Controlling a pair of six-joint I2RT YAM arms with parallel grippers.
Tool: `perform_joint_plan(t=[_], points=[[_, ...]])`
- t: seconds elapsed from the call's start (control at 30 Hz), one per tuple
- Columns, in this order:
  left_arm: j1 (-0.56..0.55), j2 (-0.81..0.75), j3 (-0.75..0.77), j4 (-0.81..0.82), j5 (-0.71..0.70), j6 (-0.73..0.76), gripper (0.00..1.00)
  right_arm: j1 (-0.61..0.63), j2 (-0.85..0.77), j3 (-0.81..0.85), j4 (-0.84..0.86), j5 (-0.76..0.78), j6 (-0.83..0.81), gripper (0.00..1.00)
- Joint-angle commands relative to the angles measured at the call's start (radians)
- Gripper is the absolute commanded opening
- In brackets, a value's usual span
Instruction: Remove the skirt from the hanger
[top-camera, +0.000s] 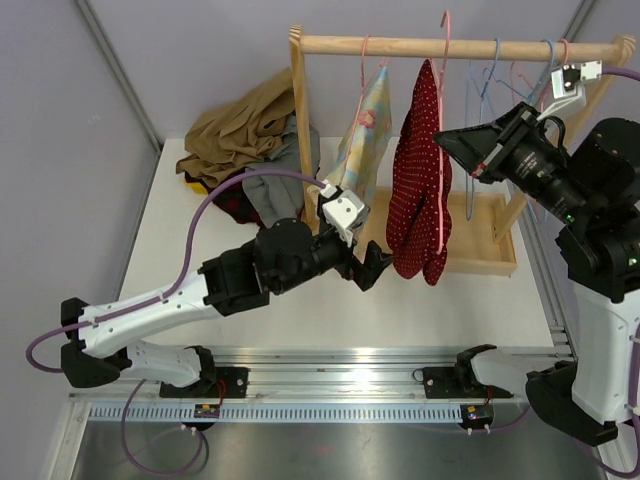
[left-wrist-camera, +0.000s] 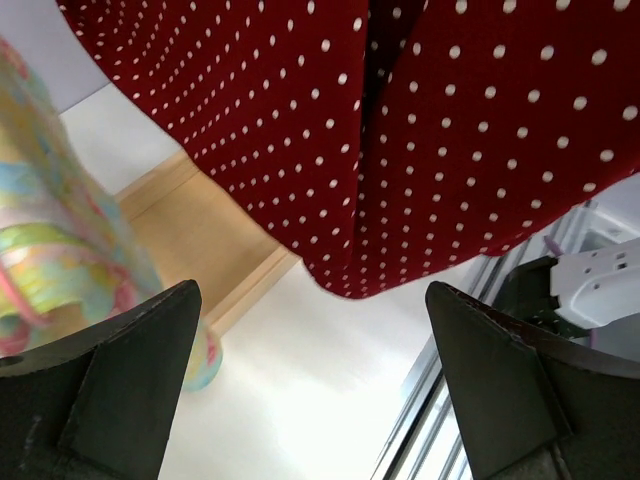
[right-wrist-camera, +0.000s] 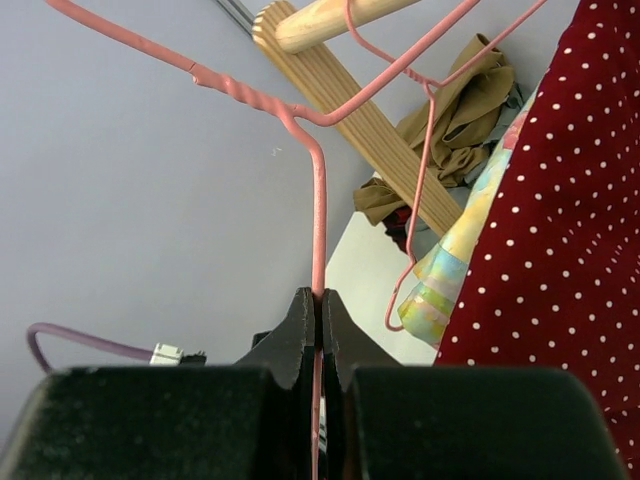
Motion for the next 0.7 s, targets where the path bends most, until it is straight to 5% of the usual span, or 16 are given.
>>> perform_joint_plan(t=[0.0, 0.23, 0.33, 0.37, 0.43, 0.47, 0.67], points=[[-0.01, -0.007, -0.011, 0.261, 0.072, -0.003, 0.99, 0.007, -0.059, 0.007, 0.077, -0.04, 0.029, 0.0], [-0.01, 0.085, 0.021, 0.36, 0.111, 0.006, 0.98, 0.007, -0.104, -0.02, 0.083, -0.077, 0.08, 0.0], [-0.01, 0.128, 0.045, 0.392, 0.086, 0.0, 0.81, 0.007, -0.116, -0.022, 0.083, -0.08, 0.085, 0.0], [-0.01, 0.137, 0.047, 0.404, 0.085, -0.003, 0.47, 0.009, -0.119, -0.022, 0.08, -0.077, 0.085, 0.0], [-0.009, 0.152, 0.044, 0.427, 0.071, -0.011, 0.08, 0.007, -0.122, -0.02, 0.08, -0.077, 0.085, 0.0], [-0.009, 0.151, 0.041, 0.429, 0.062, -0.028, 0.0, 0.007, -0.12, -0.019, 0.077, -0.071, 0.081, 0.0], [-0.038, 0.045, -0.169, 0.454, 0.036, -0.086, 0.0, 0.007, -0.116, -0.01, 0.075, -0.02, 0.054, 0.0]])
